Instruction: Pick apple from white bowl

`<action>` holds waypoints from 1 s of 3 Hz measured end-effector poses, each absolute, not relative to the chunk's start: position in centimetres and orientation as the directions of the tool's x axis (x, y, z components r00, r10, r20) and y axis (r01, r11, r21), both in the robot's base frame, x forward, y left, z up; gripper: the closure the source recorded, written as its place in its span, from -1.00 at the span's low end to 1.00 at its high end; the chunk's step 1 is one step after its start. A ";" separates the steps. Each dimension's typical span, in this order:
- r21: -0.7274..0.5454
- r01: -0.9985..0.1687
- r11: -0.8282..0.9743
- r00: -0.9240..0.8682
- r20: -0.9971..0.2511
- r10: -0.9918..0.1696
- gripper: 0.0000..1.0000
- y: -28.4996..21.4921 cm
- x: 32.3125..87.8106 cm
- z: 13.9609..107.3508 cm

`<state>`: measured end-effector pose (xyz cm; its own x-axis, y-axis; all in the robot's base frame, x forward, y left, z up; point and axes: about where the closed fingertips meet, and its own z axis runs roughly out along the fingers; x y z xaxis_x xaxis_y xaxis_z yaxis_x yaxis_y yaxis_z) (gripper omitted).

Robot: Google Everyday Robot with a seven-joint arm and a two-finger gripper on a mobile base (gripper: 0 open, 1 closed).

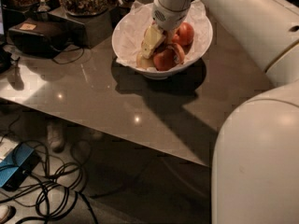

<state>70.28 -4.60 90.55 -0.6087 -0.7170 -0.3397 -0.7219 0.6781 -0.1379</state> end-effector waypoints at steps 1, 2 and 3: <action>-0.138 -0.722 0.678 -0.609 -0.340 -0.717 1.00 -4.6 70.3 91.0; -0.120 -0.764 0.634 -0.561 -0.362 -0.745 1.00 -4.4 69.2 93.5; -0.091 -0.810 0.580 -0.510 -0.379 -0.772 1.00 -3.9 68.3 95.6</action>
Offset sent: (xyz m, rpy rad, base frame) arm -0.0346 0.0005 0.0935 0.0910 -0.0064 0.2009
